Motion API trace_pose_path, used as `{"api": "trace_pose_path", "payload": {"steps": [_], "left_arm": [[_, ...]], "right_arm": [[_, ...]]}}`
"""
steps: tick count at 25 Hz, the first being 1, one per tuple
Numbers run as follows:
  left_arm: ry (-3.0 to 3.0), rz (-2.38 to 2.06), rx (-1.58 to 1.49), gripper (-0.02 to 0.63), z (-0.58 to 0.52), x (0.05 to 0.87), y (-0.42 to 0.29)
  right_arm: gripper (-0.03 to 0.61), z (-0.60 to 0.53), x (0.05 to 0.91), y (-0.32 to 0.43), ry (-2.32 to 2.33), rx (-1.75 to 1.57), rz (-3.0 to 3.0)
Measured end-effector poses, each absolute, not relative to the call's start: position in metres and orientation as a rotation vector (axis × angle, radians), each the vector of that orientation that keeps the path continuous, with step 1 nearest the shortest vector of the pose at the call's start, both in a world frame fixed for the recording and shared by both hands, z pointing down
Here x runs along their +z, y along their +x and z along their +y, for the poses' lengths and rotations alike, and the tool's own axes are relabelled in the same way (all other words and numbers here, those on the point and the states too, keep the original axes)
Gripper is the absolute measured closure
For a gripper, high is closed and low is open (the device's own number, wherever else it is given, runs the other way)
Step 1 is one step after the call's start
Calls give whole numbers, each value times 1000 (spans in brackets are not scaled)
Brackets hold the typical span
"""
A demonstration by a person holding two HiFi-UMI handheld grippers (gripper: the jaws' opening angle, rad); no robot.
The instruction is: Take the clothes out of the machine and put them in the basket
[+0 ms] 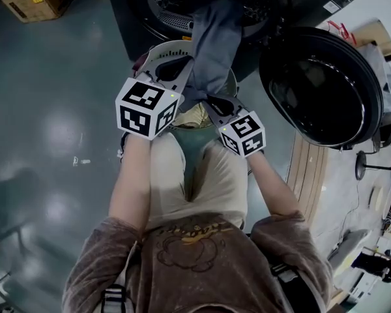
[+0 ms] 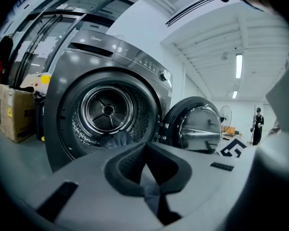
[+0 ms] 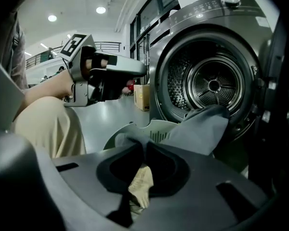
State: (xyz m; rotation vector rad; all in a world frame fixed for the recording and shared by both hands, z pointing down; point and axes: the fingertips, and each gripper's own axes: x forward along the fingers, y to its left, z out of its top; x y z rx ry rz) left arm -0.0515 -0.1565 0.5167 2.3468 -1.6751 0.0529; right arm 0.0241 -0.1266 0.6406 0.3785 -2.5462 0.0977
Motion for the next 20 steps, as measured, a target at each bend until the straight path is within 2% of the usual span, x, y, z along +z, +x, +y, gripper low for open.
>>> {"api": "trace_pose_path", "payload": {"steps": [7,15,20], "left_arm": [[2348,-1668,57,606,-157,517,-50],[2376,-1628,58,606,-160,517,-42],[2375,-1617,52,606,-160,517,-46]], "right_arm": [[365,-174,621,19,509,53,-2576],[272,-287,618,-16,691,21,-2556],[240,-364,615,-44,809,35,-2544]]}}
